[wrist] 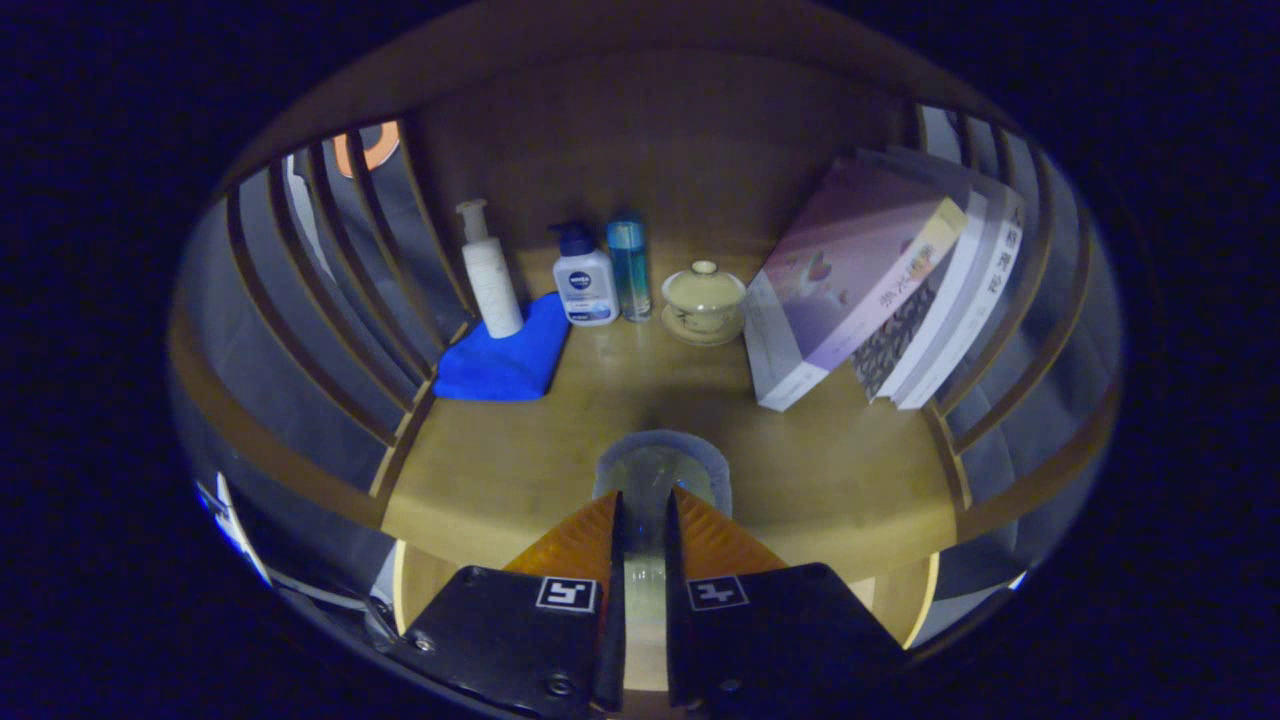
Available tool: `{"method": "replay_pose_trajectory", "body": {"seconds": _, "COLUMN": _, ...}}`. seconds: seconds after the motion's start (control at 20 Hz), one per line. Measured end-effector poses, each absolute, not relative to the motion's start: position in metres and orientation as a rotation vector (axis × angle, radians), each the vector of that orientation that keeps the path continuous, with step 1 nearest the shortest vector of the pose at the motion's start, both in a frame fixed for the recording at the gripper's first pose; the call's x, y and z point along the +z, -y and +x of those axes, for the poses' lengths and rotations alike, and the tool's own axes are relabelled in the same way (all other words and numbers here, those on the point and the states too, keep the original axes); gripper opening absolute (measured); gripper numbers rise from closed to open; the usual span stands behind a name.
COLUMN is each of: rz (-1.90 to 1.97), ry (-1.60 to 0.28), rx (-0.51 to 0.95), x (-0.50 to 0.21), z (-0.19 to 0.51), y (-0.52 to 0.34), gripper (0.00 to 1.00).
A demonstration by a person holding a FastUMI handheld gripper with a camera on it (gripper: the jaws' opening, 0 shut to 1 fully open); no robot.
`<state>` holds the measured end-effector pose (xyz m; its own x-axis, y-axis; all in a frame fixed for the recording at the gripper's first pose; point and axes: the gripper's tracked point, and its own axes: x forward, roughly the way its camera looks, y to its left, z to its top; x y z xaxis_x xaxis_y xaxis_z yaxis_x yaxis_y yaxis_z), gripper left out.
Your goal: Pull open the drawer, take out the items inside it, and place them on the countertop above the cabinet.
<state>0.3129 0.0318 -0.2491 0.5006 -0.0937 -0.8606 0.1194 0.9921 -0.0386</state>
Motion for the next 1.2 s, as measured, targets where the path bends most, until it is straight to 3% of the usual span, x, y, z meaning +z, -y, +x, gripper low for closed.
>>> {"method": "replay_pose_trajectory", "body": {"seconds": 0.4, "rz": 0.087, "ry": -1.082, "rx": -0.195, "x": -0.285, "z": 0.333, "y": -0.024, "gripper": 0.2}}
{"method": "replay_pose_trajectory", "body": {"seconds": 0.5, "rz": 0.071, "ry": -1.049, "rx": -0.152, "x": -0.28, "z": 0.332, "y": -0.029, "gripper": 0.25}}
{"method": "replay_pose_trajectory", "body": {"seconds": 0.9, "rz": 0.009, "ry": -0.999, "rx": -0.029, "x": -0.238, "z": 0.261, "y": -0.053, "gripper": 0.67}}
{"method": "replay_pose_trajectory", "body": {"seconds": 1.2, "rz": 0.068, "ry": -0.931, "rx": 0.105, "x": -0.203, "z": 0.183, "y": -0.078, "gripper": 0.67}}
